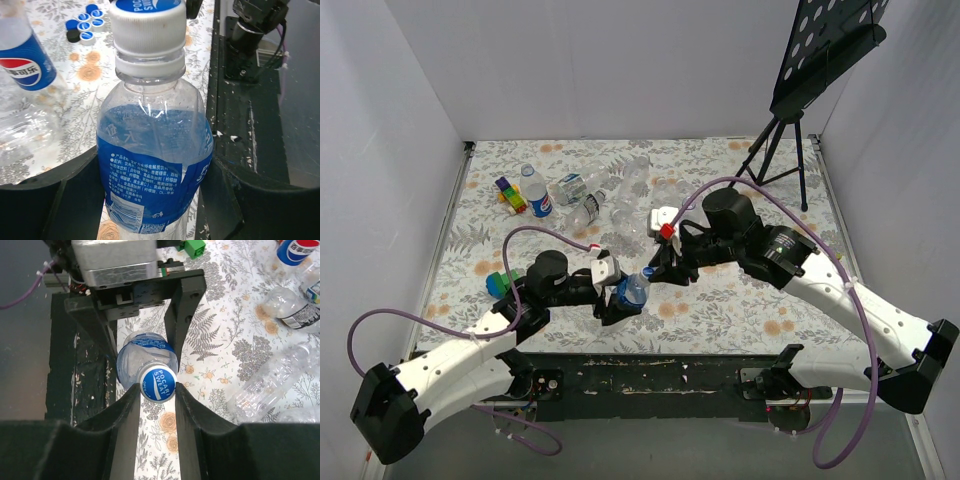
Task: Screw on the bottle caps
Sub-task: Screw the bottle cap onto the plastic bottle.
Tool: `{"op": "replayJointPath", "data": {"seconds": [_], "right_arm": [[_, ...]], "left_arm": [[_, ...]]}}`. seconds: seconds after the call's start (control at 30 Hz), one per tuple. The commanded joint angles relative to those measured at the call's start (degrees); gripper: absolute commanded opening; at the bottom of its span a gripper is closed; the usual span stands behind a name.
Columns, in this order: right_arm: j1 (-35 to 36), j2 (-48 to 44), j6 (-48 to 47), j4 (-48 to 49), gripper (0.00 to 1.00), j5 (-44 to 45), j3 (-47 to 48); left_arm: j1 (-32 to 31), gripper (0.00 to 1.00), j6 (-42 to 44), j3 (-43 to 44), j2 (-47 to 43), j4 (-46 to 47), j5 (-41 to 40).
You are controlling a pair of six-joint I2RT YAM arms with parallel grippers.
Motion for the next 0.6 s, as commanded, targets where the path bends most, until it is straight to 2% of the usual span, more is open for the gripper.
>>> {"op": "replayJointPath", "data": {"seconds": [0.0,0.1,0.2,0.4,0.57], "right_arm": [[0.3,-1.5,9.9,1.0,0.31,4.5,-0.4],[0.2,-2.8,11.6,1.6,0.33,7.5,1.4],[0.3,-3.3,12.1,0.9,0.39,8.6,3.7],[0.3,-3.7,11.7,1.8,0.40,6.2,2.4],[0.2,-4.4,11.0,2.4,0.55,6.2,2.6]], "left_arm": [[0.1,0.00,0.1,0.4,-2.8,6.7,-6.6],[0.1,0.00,0.1,0.8,-2.1,6.0,-6.7],[0.0,0.00,0.1,1.0,-1.6,5.8,-6.5],[0.1,0.00,-0.1,1.1,-1.1,5.7,-6.2],[0.0,0.00,0.0,1.3,-0.6,5.3,-5.3]]}}
